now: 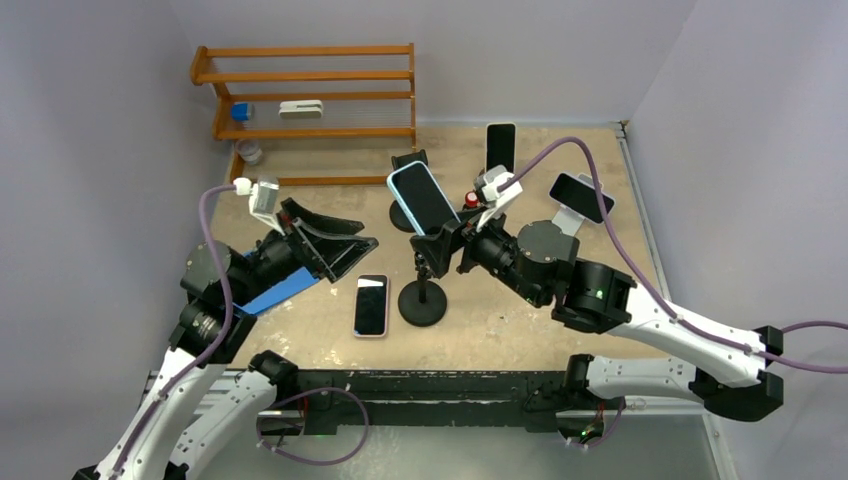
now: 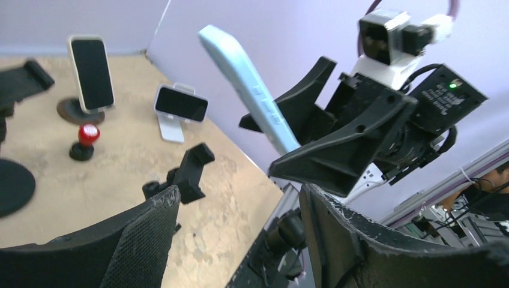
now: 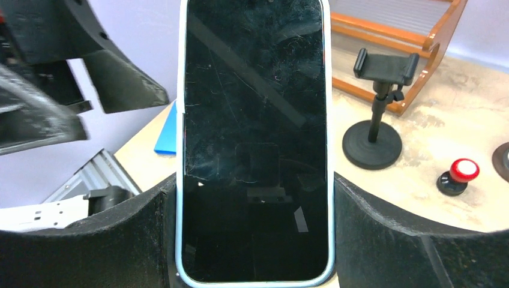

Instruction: Remove the phone from the phone stand

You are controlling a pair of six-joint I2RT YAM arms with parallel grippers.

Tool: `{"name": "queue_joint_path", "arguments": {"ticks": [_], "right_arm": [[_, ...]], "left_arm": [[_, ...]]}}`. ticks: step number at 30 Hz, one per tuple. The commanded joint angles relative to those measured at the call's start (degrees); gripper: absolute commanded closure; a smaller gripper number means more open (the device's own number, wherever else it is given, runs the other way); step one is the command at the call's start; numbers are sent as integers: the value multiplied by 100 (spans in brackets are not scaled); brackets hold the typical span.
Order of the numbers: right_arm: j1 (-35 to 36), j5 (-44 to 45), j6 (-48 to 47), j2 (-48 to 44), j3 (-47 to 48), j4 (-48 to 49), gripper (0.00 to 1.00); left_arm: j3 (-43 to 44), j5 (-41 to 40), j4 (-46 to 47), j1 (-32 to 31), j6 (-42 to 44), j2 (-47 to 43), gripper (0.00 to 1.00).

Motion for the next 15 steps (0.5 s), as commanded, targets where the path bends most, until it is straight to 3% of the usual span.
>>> {"name": "queue_joint_path", "arguments": {"ticks": [1,15], "right_arm": [[42,400,-473,89,286,1299,100],[418,1122,-924,645,253,2551,100]], "left_arm": [[236,-292,862,37,389,-119,29],[605,-434,1175,37,-147,463,27]]}}
